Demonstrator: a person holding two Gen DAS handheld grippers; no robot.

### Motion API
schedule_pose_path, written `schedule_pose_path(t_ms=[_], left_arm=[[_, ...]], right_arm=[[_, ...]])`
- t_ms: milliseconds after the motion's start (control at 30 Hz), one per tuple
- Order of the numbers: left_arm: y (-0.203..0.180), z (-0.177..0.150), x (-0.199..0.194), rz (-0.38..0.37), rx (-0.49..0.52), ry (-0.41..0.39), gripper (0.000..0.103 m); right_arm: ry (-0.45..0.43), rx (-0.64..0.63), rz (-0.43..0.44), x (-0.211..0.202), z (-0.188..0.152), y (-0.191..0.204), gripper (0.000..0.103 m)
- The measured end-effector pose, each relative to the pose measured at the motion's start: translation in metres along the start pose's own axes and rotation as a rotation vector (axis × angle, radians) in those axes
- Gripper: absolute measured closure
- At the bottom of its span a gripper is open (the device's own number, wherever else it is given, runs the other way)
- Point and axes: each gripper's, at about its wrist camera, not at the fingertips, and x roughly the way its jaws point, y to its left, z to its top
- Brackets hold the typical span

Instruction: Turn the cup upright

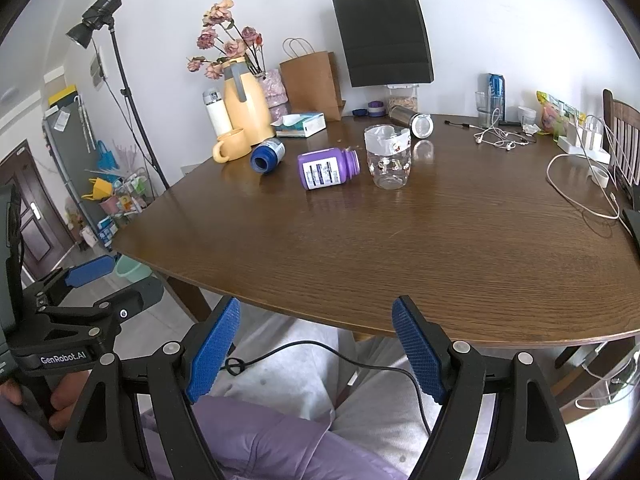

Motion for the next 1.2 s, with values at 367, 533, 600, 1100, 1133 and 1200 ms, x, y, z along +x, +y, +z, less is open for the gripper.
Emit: schedule_pose_path(t_ms=[367,533,600,1100,1133,1200], left_arm=[[0.0001,0.0001,0.0004,0.0,0.0,0.002,0.0],[0.0,0.0001,0.0006,0.001,0.001,0.002,0.0],[0.0,0.0002,0.0005,0.0,0.0,0.003,0.0],[0.0,0.0001,0.0002,0.0,0.0,0.006,0.0],[0.0,0.0001,0.0002,0.001,0.0,0.006,0.0],[0.0,0.0001,0.0003,0.001,0.0,0.007,0.0]], right_arm=[[0.0,0.0,-0.002,-0.0016,-0.0005,-0.0004,0.02],[0.0,0.002,-0.001,-0.002,-0.0001,-0.0004,0.02],[0.002,0.001,-0.002,-0.002,0.0,0.0002,0.02],[-0.001,0.0,-0.002,-0.0014,-0.0002,-0.0006,0.02],[-0.001,0.001,0.0,-0.0011,0.0001,-0.0011,0.02],[0.002,0.003,-0.002,-0.0009,0.0001,-0.0009,0.02]])
